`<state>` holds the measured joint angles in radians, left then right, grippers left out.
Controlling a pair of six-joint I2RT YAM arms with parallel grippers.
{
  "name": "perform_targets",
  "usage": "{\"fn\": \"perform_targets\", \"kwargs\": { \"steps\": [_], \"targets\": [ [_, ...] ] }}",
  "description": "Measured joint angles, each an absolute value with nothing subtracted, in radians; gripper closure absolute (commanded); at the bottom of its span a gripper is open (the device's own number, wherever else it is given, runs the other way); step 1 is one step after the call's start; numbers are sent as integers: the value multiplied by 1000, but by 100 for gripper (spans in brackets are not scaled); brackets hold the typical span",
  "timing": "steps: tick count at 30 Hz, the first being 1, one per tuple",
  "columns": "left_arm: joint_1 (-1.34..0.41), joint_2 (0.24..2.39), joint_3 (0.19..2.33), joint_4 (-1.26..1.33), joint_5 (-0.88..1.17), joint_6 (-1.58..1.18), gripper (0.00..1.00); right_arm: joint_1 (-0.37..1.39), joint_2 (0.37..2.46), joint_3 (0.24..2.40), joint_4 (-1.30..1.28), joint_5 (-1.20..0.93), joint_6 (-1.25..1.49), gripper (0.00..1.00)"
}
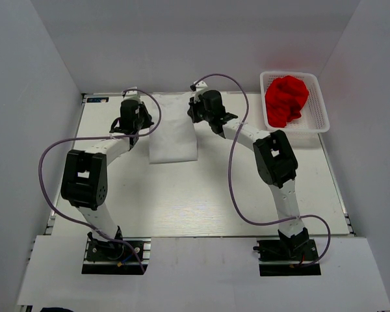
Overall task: Fold and stack the t-shirts
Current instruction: Fold the folded rectangular tshirt in 1/3 of the way
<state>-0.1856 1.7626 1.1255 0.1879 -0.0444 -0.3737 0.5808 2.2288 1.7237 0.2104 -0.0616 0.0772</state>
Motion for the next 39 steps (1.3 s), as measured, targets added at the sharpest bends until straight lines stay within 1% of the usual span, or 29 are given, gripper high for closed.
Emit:
{"fn": "perform_targets", "kwargs": {
  "steps": [3, 6, 12, 21, 22, 23, 24, 26, 27, 28, 29, 30, 31, 32, 33, 34, 35, 36, 37, 39],
  "targets": [
    [-185, 1780, 1136, 192, -43, -366, 100, 578, 2231, 1724, 207, -40, 79, 100],
    [-181, 1843, 1182, 189, -41, -358, 100, 575, 2250, 1763, 167, -4, 79, 100],
    [-178, 1982, 1299, 134, -66, -354, 100, 565, 2355, 1904, 123, 31, 75, 100],
    [-177, 2145, 1449, 9, -105, -356, 100, 542, 2529, 2022, 79, -3, 73, 100],
    [-177, 2165, 1478, -20, -112, -356, 95, 539, 2541, 2027, 73, -3, 75, 99],
    [-177, 2185, 1513, -49, -117, -356, 94, 538, 2545, 2027, 71, -5, 77, 97],
    [-176, 2209, 1559, -84, -120, -356, 91, 536, 2547, 2028, 73, -11, 78, 91],
    [-176, 2244, 1633, -136, -124, -355, 84, 533, 2547, 2039, 72, -20, 77, 82],
    [-174, 2255, 1665, -160, -126, -356, 80, 531, 2547, 2048, 67, -26, 71, 68],
    [-173, 2256, 1675, -174, -128, -356, 77, 530, 2547, 2056, 64, -30, 71, 65],
    [-171, 2254, 1684, -192, -130, -359, 65, 529, 2547, 2063, 61, -32, 61, 62],
    [-170, 2250, 1689, -207, -131, -359, 58, 529, 2545, 2067, 62, -35, 51, 53],
    [-169, 2244, 1690, -220, -130, -363, 50, 529, 2539, 2065, 57, -37, 43, 50],
    [-168, 2236, 1690, -237, -132, -367, 38, 528, 2532, 2062, 50, -39, 41, 44],
    [-167, 2228, 1689, -253, -134, -371, 36, 527, 2523, 2057, 47, -43, 40, 39],
    [-167, 2213, 1687, -271, -138, -379, 36, 527, 2500, 2032, 50, -49, 40, 10],
    [-167, 2194, 1679, -287, -142, -385, 31, 527, 2469, 1995, 44, -53, 49, 10],
    [-167, 2168, 1663, -302, -150, -391, 20, 527, 2428, 1954, 33, -57, 48, 10],
    [-167, 2134, 1641, -323, -158, -396, 1, 528, 2389, 1915, 31, -65, 53, 10],
    [-167, 2040, 1569, -350, -176, -423, 0, 528, 2285, 1814, 22, -78, 83, 10]
  ]
}}
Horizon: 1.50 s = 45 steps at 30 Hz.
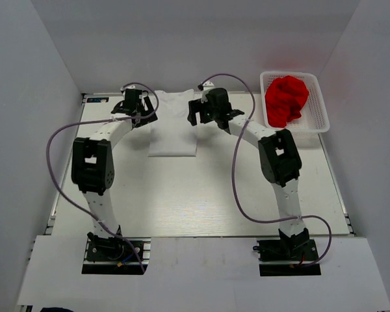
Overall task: Fold and stack the t-shirts
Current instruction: Fold the folded rectangular tshirt in 1/3 of the way, then grab one side of the 2/3 rectangular tshirt with both arms
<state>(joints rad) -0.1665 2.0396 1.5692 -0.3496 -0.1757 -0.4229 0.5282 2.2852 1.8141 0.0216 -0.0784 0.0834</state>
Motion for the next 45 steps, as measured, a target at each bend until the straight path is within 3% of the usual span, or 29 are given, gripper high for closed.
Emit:
{"fn": "perform_targets", "kwargs": {
  "steps": [7, 13, 20, 27, 30, 35, 36, 40, 41, 43, 45],
  "targets": [
    [-181, 1670, 1198, -380, -155, -526, 0, 546, 1974, 1443, 71, -157, 240, 10],
    [-184, 1583, 897, -323, -72, -577, 5, 595, 1960, 1280, 56, -226, 346, 10],
    [-176, 1613, 874, -209, -3, -590, 9, 618, 2010, 1271, 52, -239, 425, 10],
    [-172, 1684, 887, -113, 30, -607, 30, 608, 2036, 1282, 87, -255, 492, 18],
    [-172, 1714, 905, -89, 31, -619, 37, 610, 2045, 1285, 101, -265, 511, 26],
    [-171, 1741, 916, -70, 35, -635, 61, 612, 2060, 1287, 113, -275, 527, 40],
    [-170, 1745, 918, -70, 35, -637, 75, 612, 2062, 1287, 116, -276, 529, 44],
    [-168, 1756, 920, -81, 35, -649, 100, 612, 2083, 1296, 115, -265, 545, 75],
    [-168, 1757, 923, -83, 36, -653, 100, 612, 2089, 1296, 117, -263, 548, 92],
    [-168, 1771, 944, -99, 38, -653, 100, 612, 2099, 1299, 121, -253, 556, 100],
    [-168, 1789, 968, -110, 39, -655, 100, 612, 2101, 1300, 128, -248, 558, 100]
  ]
}}
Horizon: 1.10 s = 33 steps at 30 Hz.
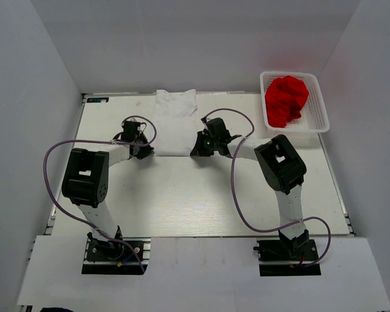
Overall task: Fold and stack the t-shirts
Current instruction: Grab one side of the 2/3 rectangular tshirt with both arms, then fold the long partially folded tshirt into a neat square
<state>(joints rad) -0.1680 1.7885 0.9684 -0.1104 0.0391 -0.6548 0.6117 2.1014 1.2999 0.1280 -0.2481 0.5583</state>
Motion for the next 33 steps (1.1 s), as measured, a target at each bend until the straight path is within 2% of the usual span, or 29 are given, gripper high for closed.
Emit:
{"fn": "perform_targets", "kwargs": {
  "steps": [6, 11, 19, 24, 33],
  "targets": [
    [-180, 1743, 905, -65, 46, -651, 100, 614, 2096, 1296, 130, -243, 521, 100],
    [-199, 1478, 688, -96, 73, -656, 100, 625, 1988, 1198, 72, -263, 459, 100],
    [-226, 947, 493, -268, 231, -712, 100, 667, 1636, 998, -160, -358, 385, 100],
    [-229, 747, 538, -470, 280, -720, 100, 674, 1491, 1013, -366, -414, 323, 100],
    [-231, 772, 710, -590, 299, -695, 100, 667, 1480, 1191, -565, -493, 242, 100]
  ]
}}
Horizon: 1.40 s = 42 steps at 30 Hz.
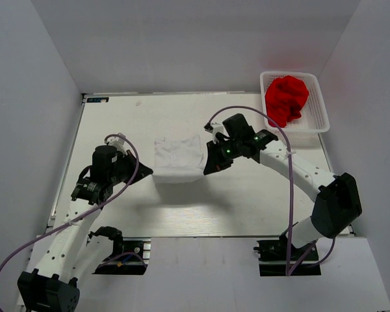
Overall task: Fold and stack the t-shirts
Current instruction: Fold the long partially folded tshirt into a neat square
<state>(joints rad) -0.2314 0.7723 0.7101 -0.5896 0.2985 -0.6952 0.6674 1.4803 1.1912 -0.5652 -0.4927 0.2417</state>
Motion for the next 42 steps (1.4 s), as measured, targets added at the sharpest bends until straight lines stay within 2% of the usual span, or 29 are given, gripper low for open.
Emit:
{"fn": "perform_targets", "kwargs": {
  "steps": [14, 20, 30, 37, 38, 39, 40, 42],
  "targets": [
    [-218, 920, 803, -518, 128, -720, 100, 577, 1770, 1539, -689, -584, 218, 100],
    [-217, 1121, 872, -424, 61, -736, 100, 530, 1894, 1671, -698, -644, 232, 100],
    [-209, 1399, 993, -276, 47, -714, 100, 472, 1956, 1701, -650, -699, 287, 100],
    [-198, 1586, 1113, -224, 24, -691, 100, 421, 2133, 1850, -568, -698, 360, 100],
    [-195, 1623, 1140, -213, 21, -688, 100, 413, 2171, 1884, -556, -696, 373, 93],
    [-192, 1660, 1164, -200, 21, -685, 100, 403, 2214, 1918, -539, -690, 390, 93],
    [-188, 1704, 1194, -187, 23, -679, 99, 393, 2265, 1962, -526, -682, 406, 89],
    [-182, 1802, 1260, -144, 38, -658, 63, 377, 2355, 2041, -495, -663, 439, 69]
  ]
}}
